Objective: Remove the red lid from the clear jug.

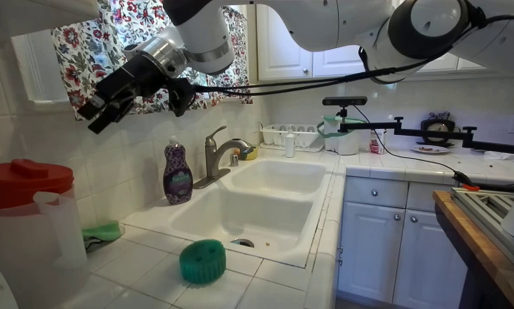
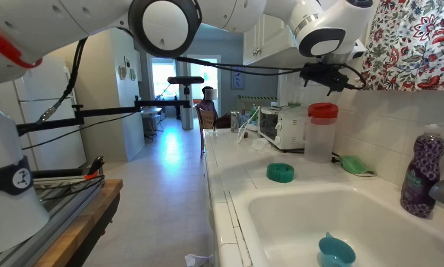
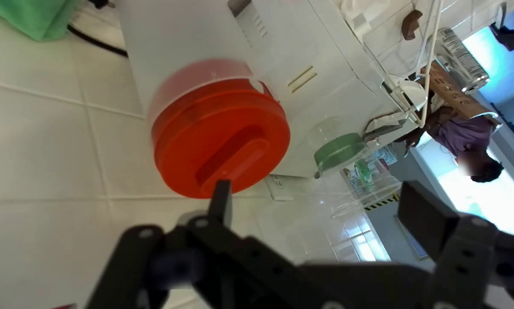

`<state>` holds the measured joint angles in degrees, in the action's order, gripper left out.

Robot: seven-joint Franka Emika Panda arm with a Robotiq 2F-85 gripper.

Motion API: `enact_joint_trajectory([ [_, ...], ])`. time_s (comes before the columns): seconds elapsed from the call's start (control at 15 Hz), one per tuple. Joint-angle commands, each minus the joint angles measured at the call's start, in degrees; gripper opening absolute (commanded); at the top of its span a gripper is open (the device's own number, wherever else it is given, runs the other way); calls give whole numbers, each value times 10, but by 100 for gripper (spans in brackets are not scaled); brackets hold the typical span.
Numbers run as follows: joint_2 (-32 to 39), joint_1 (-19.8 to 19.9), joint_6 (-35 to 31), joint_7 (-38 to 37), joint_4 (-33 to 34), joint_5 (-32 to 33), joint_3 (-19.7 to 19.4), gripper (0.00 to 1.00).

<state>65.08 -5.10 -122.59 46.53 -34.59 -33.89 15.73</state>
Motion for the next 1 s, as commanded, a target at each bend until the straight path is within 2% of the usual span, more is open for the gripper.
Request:
enact_joint_trajectory([
  [0.0,0,0,0,0,0,0,0,100],
  [0.07,0,0,0,0,0,0,0,100],
  [0.6,24,-27,-135,-22,3,-4,-6,100],
  [0.93,43,-42,-180,-27,5,0,-11,100],
])
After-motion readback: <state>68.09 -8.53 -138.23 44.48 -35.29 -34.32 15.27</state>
